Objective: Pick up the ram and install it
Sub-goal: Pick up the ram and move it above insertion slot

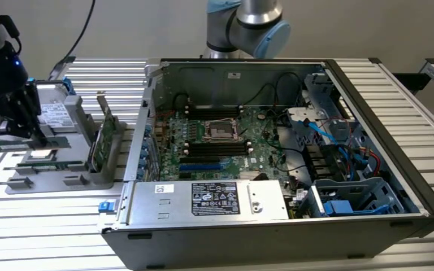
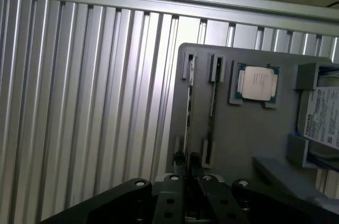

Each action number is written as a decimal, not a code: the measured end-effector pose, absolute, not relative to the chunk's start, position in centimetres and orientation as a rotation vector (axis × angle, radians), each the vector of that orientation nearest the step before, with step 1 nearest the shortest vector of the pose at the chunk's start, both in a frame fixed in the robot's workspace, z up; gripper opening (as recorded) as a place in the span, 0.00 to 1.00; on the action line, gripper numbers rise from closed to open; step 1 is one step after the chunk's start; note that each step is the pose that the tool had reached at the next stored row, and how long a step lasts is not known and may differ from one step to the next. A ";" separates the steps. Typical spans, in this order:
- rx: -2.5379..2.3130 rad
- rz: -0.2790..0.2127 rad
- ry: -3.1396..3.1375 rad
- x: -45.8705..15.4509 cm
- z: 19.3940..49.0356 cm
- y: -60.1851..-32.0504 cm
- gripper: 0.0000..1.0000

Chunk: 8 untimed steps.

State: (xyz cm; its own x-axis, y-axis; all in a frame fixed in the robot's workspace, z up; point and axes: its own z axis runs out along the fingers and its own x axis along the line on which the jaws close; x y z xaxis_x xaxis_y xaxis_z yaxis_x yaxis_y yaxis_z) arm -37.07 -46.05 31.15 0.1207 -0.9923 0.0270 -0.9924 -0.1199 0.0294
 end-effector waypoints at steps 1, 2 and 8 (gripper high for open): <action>2.322 0.000 -2.058 -36.8 31.5 -46.1 0.14; 2.323 -0.002 -2.058 -36.5 31.8 -46.1 0.14; 2.327 -0.010 -2.062 -34.9 33.8 -46.1 0.14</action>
